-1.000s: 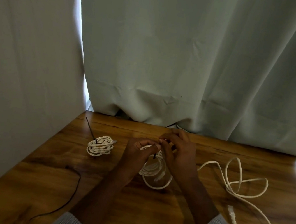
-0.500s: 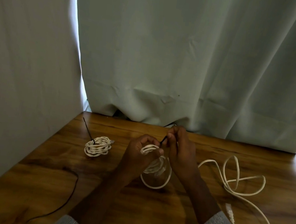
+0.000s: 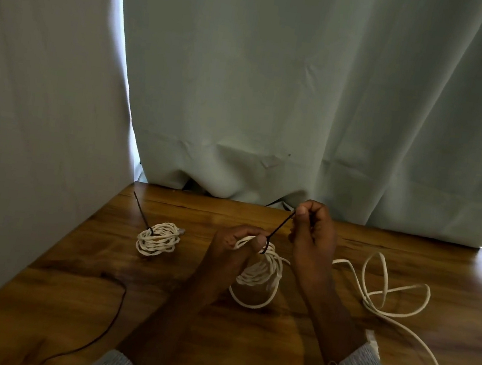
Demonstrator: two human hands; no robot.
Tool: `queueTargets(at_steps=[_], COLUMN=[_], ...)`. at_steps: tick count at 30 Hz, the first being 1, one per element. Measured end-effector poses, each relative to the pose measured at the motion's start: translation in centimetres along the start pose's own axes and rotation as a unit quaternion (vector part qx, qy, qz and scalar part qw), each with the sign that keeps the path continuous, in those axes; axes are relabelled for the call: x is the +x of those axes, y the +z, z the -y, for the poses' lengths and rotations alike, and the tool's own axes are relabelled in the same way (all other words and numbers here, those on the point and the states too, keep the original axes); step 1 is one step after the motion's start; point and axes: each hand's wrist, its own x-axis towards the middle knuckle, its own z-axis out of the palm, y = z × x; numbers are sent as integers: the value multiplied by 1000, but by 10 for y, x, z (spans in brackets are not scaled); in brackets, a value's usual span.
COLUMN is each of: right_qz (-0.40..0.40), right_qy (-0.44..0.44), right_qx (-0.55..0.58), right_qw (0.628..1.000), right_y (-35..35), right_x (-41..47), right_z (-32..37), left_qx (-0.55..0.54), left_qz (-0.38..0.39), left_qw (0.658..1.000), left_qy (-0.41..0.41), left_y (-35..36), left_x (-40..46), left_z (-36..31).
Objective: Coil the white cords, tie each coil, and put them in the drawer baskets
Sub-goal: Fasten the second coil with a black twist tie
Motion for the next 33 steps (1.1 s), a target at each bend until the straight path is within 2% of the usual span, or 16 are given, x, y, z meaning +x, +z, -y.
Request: queueTargets(at_steps=[2, 5, 9, 12, 16, 20, 25, 29, 33], right_qz=[5, 56, 126, 154, 134, 90, 135, 119, 72], right_qy=[22, 40, 39, 21, -22, -134, -212, -218, -177], right_qx=[46, 99, 76, 31, -35, -151, -200, -190, -166], right_qw=[999, 993, 988, 987, 990, 975, 947, 950, 967], right_y=[3, 6, 11, 12, 12, 12, 22, 23, 17], right_x=[-2, -7, -12, -13, -13, -13, -25, -25, -18], right_z=[4, 12, 10, 4, -3, -9, -6, -5, 1], left_qx=[-26, -68, -125, -116, -81, -27, 15, 30, 39], left_qz=[-13, -22, -34, -50, -70, -142, -211, -198, -127], left_qw=[999, 996, 991, 992, 994, 989, 977, 979, 990], left_qy=[-32, -45, -39, -21, -25, -17, 16, 29, 55], left_y=[2, 2, 1, -2, -4, -5, -10, -6, -1], left_x=[1, 0, 0, 2, 3, 8, 14, 10, 6], left_z=[4, 6, 1, 4, 8, 16, 19, 17, 18])
